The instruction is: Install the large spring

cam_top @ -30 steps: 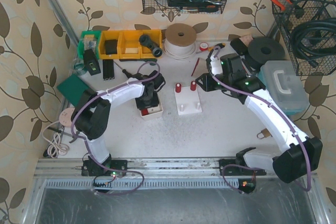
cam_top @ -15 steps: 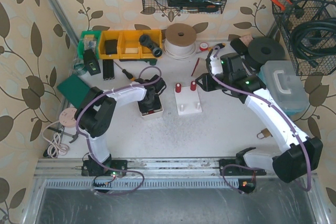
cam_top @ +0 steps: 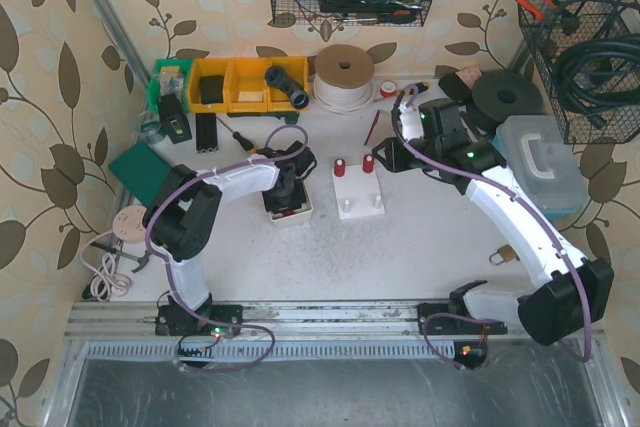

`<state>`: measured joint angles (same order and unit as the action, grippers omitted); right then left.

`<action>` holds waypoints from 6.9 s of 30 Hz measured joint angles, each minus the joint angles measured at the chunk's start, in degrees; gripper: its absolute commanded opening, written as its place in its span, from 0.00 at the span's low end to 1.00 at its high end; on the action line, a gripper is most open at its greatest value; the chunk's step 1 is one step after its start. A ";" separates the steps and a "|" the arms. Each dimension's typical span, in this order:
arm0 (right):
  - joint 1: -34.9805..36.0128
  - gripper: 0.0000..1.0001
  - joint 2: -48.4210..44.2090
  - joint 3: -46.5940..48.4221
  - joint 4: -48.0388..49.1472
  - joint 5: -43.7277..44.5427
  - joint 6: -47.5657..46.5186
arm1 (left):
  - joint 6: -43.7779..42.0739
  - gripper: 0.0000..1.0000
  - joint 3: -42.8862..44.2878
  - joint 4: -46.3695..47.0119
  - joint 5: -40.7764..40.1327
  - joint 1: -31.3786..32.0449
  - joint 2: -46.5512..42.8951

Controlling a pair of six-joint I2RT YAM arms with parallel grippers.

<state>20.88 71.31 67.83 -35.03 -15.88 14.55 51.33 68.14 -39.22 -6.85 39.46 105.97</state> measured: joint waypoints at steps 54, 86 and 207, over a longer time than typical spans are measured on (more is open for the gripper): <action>36.15 0.30 -3.96 -24.37 42.66 23.87 -33.97 | 20.61 0.00 4.81 3.87 30.01 -9.33 -23.28; 39.47 0.45 -2.10 -28.13 56.35 36.87 -38.80 | 42.36 0.00 -8.48 19.30 25.38 -4.09 -33.59; 37.86 0.00 3.67 -22.10 53.92 35.34 -36.57 | 40.48 0.00 -7.72 17.42 24.39 -4.15 -34.42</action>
<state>58.74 74.98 45.74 18.90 19.46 -22.02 91.81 60.42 -21.80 17.54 35.31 71.55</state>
